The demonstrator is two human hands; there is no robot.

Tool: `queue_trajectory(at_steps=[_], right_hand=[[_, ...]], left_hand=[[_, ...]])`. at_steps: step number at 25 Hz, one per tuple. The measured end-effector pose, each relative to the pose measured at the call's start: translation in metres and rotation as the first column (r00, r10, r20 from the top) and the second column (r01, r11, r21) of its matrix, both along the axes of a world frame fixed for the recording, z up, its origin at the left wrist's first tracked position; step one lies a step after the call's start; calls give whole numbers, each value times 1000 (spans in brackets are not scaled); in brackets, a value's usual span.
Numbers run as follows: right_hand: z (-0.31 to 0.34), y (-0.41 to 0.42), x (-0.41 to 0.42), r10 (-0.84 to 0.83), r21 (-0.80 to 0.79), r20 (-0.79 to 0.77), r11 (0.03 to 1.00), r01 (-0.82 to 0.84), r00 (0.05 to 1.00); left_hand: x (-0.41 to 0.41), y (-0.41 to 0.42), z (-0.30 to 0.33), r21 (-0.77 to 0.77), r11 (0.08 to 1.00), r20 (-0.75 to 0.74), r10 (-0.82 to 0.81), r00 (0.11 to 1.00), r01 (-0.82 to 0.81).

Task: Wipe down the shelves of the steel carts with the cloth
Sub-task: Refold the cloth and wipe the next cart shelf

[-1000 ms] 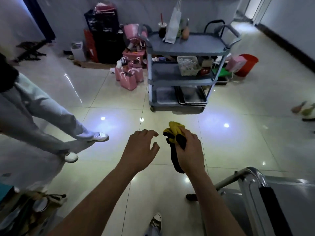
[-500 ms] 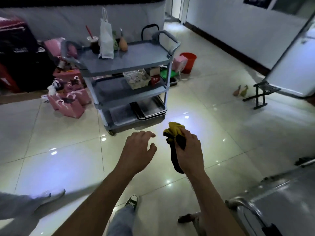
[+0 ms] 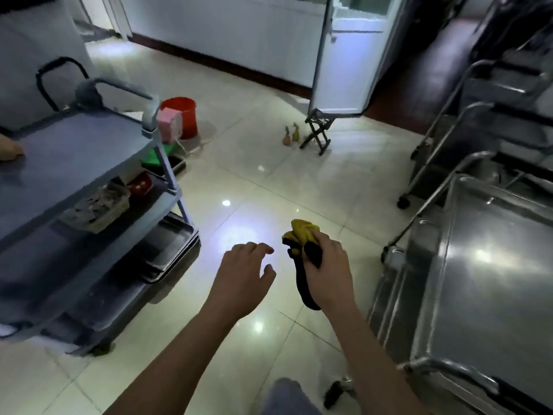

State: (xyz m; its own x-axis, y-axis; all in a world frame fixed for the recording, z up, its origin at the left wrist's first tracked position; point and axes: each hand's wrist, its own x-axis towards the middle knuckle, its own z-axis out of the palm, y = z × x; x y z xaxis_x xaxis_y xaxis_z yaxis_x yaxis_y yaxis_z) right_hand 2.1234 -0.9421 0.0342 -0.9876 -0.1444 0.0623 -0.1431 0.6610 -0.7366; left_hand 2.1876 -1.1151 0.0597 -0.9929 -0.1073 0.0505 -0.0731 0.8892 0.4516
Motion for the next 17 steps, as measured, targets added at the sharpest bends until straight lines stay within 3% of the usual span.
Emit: queue_trajectory(at_steps=[6, 17], right_hand=[[-22, 29, -86, -287, 9, 48, 958, 287, 957], [-29, 57, -241, -519, -19, 59, 853, 521, 853]], left_hand=[[-131, 15, -6, -13, 966, 30, -258, 966, 259], [-337, 51, -9, -42, 842, 73, -534, 843, 537]])
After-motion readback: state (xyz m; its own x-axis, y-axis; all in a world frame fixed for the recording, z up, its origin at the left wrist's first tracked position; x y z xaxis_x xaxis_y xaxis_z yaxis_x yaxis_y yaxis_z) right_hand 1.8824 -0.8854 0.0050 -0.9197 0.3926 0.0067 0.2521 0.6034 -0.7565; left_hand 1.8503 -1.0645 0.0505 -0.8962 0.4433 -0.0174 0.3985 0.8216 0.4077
